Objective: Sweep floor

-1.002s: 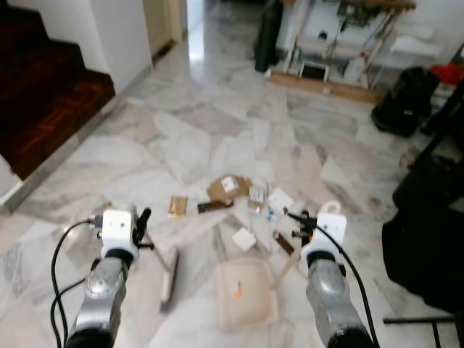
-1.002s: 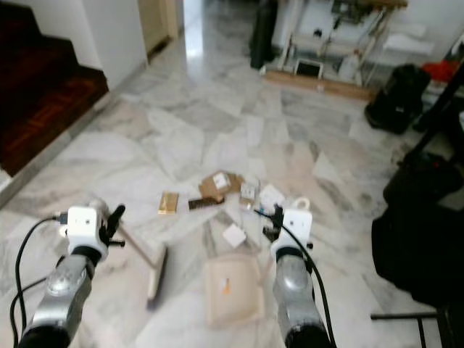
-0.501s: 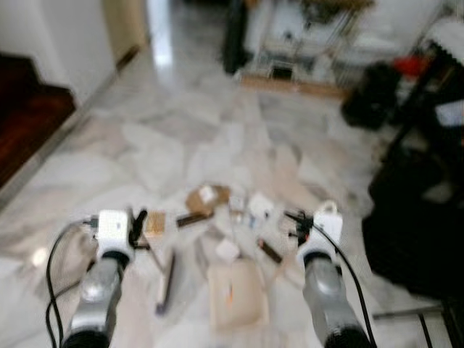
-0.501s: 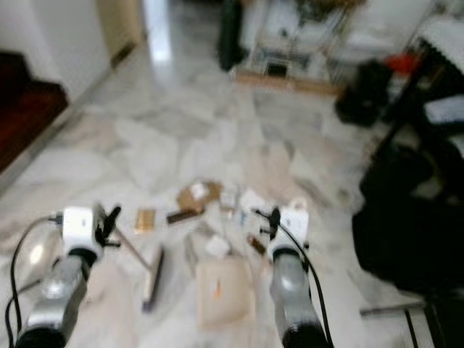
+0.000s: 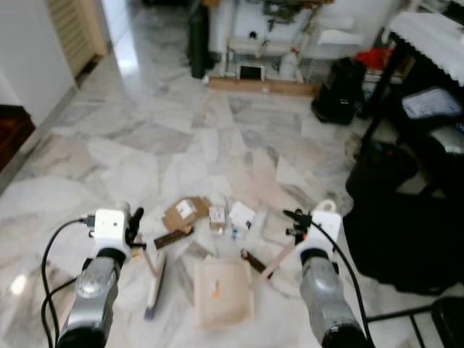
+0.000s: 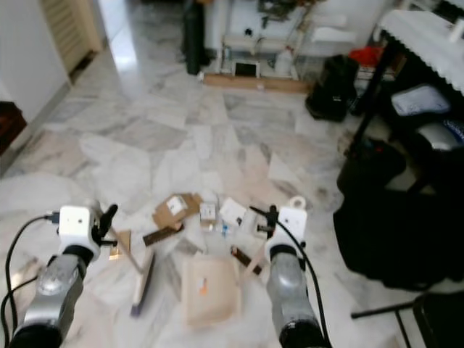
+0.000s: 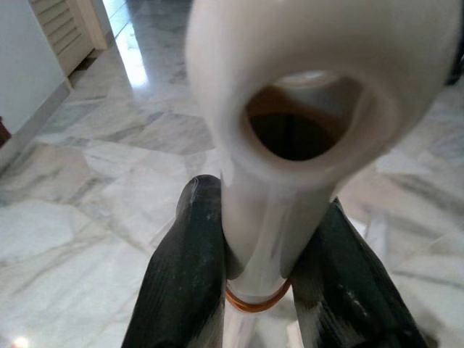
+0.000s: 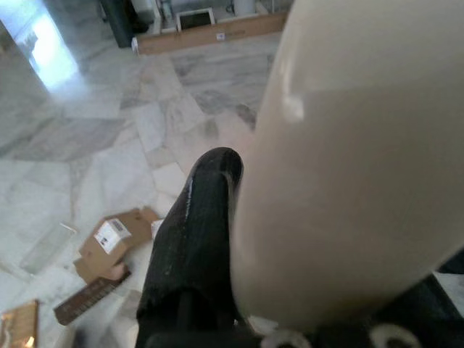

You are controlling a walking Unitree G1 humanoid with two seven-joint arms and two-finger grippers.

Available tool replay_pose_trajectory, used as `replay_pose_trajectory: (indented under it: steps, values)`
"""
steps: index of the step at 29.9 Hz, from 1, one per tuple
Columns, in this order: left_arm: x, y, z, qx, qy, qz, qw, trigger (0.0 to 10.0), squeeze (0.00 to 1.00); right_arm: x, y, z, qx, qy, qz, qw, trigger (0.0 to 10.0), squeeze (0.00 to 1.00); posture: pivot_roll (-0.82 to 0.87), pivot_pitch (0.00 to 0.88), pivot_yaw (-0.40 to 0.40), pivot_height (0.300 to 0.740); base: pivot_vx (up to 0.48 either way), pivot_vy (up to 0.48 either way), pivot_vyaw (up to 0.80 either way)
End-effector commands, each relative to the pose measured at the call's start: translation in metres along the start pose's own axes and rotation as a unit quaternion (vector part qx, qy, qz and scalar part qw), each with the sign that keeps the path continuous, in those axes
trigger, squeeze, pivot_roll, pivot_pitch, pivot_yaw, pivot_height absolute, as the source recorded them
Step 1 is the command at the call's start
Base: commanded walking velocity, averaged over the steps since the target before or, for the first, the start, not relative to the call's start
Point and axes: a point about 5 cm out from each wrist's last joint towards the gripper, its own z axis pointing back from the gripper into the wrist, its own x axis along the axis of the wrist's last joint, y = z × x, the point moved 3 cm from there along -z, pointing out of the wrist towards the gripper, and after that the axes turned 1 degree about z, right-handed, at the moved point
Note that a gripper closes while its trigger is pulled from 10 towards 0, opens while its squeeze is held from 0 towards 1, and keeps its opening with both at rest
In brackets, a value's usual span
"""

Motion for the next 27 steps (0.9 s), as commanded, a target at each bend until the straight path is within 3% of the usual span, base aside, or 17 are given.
replay_pose_trajectory:
  steps: [1,17,27]
  values:
    - [0.011,0.003,-0.003,-0.003,-0.023,-0.006,1.0,10.0,0.0,0.012,0.004,-0.004,0.003,-0.023,0.001,1.0,10.0,0.0,0.0,0.051,-0.026,0.74,0.3,0.0,0.0]
    - [0.012,0.002,-0.004,-0.005,-0.025,-0.004,1.0,10.0,0.0,0.012,0.003,-0.003,-0.001,-0.023,0.002,1.0,10.0,0.0,-0.01,0.056,-0.025,0.74,0.297,0.0,0.0]
    - [0.014,0.001,-0.004,-0.007,-0.029,-0.001,1.0,10.0,0.0,0.003,-0.008,-0.002,-0.033,0.0,0.021,0.999,10.0,0.0,-0.01,0.065,-0.025,0.74,0.175,0.0,0.0]
